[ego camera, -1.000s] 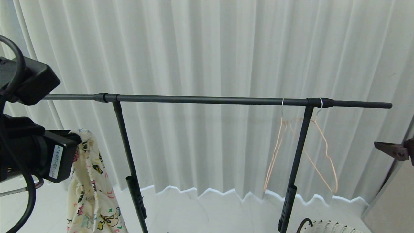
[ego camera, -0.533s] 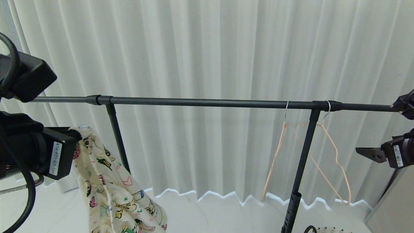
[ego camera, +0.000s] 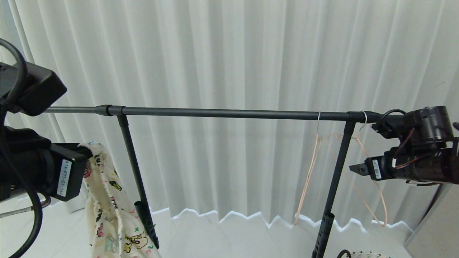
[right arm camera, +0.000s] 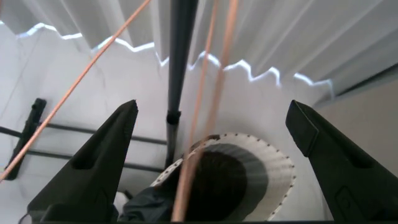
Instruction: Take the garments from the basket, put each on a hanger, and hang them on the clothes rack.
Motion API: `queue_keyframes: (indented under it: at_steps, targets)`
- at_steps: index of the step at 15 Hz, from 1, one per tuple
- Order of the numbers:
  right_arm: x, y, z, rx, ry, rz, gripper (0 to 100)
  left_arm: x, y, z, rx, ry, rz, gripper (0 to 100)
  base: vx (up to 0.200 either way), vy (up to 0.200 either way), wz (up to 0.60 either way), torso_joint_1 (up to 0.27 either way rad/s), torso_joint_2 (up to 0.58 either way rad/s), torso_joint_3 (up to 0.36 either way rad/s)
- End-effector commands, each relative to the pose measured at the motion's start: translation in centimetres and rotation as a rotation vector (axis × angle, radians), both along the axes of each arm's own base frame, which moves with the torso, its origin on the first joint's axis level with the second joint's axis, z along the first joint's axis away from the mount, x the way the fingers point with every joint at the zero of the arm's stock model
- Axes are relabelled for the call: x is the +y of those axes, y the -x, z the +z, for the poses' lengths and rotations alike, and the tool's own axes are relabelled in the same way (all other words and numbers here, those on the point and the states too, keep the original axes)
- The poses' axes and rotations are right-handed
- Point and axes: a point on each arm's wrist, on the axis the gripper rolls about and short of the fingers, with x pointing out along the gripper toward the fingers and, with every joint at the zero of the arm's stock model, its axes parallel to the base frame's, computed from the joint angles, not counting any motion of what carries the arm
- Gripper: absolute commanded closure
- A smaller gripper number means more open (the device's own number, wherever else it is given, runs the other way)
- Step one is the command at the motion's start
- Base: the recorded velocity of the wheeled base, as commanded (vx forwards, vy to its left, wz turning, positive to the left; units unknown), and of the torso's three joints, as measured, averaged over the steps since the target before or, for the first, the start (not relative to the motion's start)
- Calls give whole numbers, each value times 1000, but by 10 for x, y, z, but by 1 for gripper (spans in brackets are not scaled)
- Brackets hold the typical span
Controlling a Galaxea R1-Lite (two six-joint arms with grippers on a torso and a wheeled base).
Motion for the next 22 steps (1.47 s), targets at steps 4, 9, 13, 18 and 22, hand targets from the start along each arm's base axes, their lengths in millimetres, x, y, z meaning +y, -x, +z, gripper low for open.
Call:
queue_keyframes:
  at_steps: [4,9,13,18,22]
  targets:
    - [4,-16,-21,76,-11,-26,0,1,2,-11,29,-22,-2,100,0,0,0,0,0,0]
    - [4,-16,-23,85,-12,-29,100,-2,1,-12,29,-25,-14,100,0,0,0,0,0,0]
    - [4,-14,-19,70,-15,-28,100,-4,-2,-11,8,-13,-14,100,0,0,0,0,0,0]
    - [2,-7,-5,26,-26,-27,100,-3,-1,-13,12,-14,-12,100,0,0,0,0,0,0]
    - [-1,8,15,-44,-44,-25,100,-2,0,-13,12,-14,-12,100,0,0,0,0,0,0]
